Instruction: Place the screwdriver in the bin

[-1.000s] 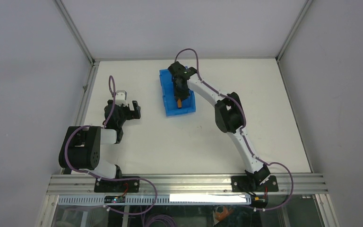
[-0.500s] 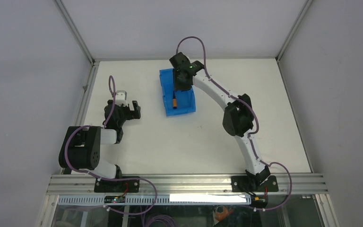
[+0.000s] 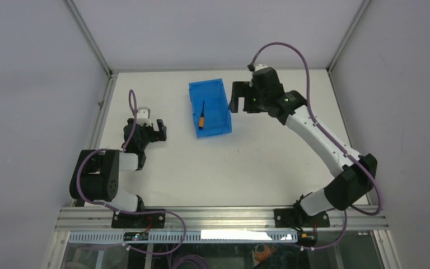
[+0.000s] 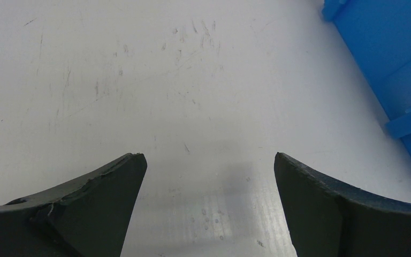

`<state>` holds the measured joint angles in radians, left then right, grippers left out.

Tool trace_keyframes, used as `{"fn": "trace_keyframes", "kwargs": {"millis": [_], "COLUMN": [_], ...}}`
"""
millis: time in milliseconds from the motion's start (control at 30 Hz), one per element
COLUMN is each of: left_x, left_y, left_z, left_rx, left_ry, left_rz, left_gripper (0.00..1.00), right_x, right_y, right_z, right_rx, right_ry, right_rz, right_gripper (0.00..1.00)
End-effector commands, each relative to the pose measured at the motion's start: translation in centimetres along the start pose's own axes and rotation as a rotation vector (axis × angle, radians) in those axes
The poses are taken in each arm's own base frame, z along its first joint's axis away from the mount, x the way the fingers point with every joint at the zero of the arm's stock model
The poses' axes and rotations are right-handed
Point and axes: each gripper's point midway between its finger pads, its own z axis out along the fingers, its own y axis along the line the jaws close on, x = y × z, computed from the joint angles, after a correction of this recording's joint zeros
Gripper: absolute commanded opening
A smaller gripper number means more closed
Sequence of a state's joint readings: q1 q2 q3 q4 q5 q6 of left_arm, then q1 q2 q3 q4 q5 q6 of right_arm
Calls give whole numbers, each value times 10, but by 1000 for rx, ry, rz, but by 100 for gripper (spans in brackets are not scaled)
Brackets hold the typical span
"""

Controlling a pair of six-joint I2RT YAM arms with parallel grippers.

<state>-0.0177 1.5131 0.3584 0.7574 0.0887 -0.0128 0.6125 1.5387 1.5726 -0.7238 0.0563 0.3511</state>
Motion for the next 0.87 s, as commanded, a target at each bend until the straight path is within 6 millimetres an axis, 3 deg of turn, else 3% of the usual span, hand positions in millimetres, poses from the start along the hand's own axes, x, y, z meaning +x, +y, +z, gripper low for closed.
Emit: {"fn": "trace_keyframes", "kwargs": {"millis": [0, 200, 300, 533, 833], "left_x": [-26, -26, -26, -26, -26], "left_y": [-2, -2, -2, -2, -2], "left_z": [4, 4, 4, 4, 4], "left_rx": [18, 16, 16, 16, 17], "left_ry": [-86, -85, -87, -86, -86], "left_rz": [1, 1, 1, 1, 1], "left_gripper": [99, 99, 99, 99, 99], "right_x": [16, 61, 98, 147, 169], "right_y": [-31, -101, -134, -161, -163], "right_z": [-4, -6, 2, 16, 21], "right_rx": [-45, 82, 120, 109, 104], "right_ry": [-67, -170, -184, -191, -128], "right_rz": [27, 160, 273, 378, 326], "right_gripper": [100, 99, 100, 100, 100]}}
